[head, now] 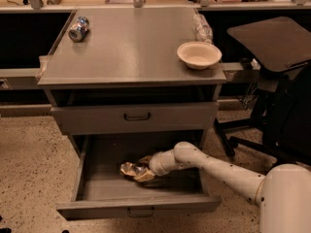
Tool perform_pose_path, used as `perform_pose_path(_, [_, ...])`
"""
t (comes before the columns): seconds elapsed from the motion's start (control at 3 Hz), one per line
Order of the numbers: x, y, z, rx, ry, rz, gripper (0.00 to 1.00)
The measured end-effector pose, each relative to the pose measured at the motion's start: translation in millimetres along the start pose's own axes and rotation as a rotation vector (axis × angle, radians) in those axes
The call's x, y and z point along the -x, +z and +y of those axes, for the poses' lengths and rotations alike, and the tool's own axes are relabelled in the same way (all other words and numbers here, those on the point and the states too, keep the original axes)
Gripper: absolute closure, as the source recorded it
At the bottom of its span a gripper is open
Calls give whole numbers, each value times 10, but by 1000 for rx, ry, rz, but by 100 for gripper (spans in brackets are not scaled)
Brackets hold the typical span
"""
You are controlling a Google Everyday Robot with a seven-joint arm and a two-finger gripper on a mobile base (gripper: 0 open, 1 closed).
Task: Place orange can into middle drawer
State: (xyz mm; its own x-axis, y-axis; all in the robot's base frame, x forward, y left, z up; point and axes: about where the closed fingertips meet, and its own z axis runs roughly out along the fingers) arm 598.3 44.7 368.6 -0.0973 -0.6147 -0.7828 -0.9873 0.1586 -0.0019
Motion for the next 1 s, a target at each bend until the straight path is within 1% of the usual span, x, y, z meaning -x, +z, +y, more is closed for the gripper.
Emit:
perform_pose_path(0.33, [0, 0, 0, 0, 0, 0, 8])
perform_pose_path(0.67, [0, 0, 0, 0, 0, 0, 0])
perform_pose_path(1.0, [0, 1, 0, 0, 0, 0, 0])
